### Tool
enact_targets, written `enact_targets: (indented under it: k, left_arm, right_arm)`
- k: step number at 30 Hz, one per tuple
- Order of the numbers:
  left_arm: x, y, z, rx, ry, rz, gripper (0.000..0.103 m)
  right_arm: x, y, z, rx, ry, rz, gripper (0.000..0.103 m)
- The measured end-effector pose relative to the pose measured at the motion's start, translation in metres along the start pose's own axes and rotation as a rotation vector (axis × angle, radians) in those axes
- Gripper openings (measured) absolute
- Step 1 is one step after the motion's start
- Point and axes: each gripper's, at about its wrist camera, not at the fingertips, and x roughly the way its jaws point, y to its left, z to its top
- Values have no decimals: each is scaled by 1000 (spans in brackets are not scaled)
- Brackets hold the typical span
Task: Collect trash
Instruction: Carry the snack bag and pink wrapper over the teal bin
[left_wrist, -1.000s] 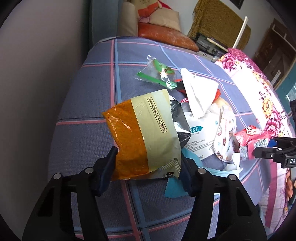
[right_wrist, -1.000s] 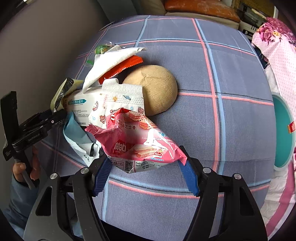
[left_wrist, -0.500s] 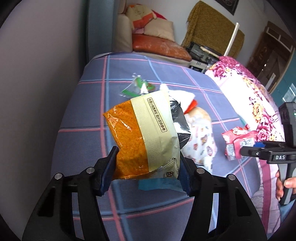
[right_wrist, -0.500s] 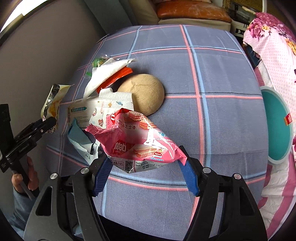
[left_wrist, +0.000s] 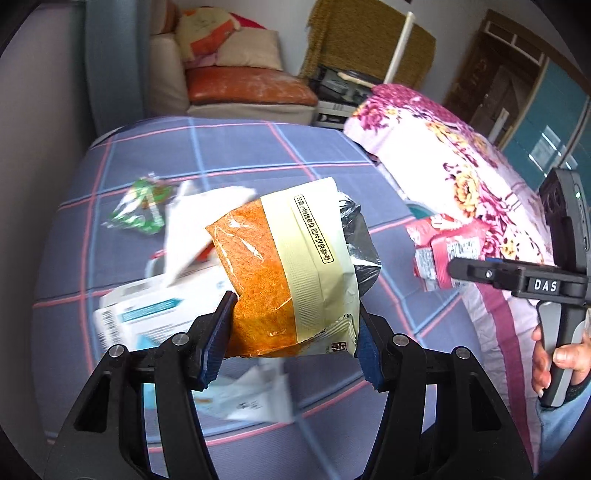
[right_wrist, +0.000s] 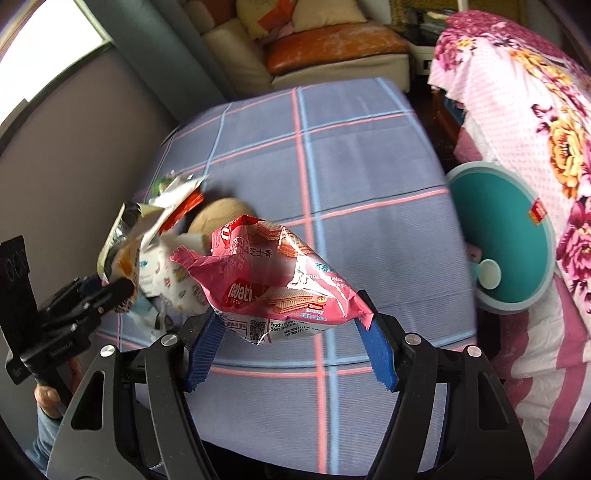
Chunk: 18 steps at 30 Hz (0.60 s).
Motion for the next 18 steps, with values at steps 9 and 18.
enact_targets:
  k: [9,18]
  left_arm:
    - [42,-79,28,94,29,-58,60]
    - [95,-158,54,186,86,-102,60]
  right_arm:
    - [-31,-68,17,79,-96,-48,66]
    - [-53,-136,25,160,-148,-93,66]
